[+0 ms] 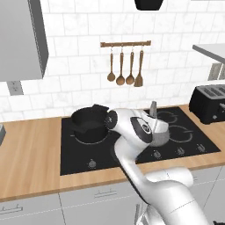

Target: Pick the kettle from the counter and place it on a stove burner. Then turn the burner on.

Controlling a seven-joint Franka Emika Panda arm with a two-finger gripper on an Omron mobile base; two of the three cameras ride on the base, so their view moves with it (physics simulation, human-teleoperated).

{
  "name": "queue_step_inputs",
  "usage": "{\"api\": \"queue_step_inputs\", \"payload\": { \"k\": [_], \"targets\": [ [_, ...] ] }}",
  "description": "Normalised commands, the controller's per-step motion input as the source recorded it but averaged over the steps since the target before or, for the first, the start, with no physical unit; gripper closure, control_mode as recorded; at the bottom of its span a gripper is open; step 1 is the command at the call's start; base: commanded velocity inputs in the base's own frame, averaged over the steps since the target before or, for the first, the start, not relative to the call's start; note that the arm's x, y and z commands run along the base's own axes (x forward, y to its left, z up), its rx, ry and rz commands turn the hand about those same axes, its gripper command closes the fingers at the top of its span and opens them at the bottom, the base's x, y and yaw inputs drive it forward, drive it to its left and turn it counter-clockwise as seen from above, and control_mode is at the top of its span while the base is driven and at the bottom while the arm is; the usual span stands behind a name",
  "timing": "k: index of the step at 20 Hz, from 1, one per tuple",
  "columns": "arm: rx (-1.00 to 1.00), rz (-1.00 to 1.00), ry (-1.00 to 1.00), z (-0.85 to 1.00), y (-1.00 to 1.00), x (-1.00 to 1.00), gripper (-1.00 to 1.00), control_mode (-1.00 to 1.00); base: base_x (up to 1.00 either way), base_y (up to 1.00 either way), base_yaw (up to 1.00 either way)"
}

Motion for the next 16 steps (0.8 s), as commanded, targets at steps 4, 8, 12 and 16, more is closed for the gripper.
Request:
{"api": "queue_step_inputs", "payload": {
  "k": [4,8,12,16],
  "targets": [
    [-0.05,-0.27,0.06,0.0,-0.76,0.25,1.0,-1.0,0.0,0.0,0.0],
    [-0.03,-0.24,0.01,0.0,-0.54,0.38,1.0,-1.0,0.0,0.0,0.0],
    [-0.03,-0.25,0.0,0.0,-0.46,0.4,1.0,-1.0,0.0,0.0,0.0],
    [0.0,-0.25,0.0,0.0,-0.55,0.16,1.0,-1.0,0.0,0.0,0.0]
  ]
}}
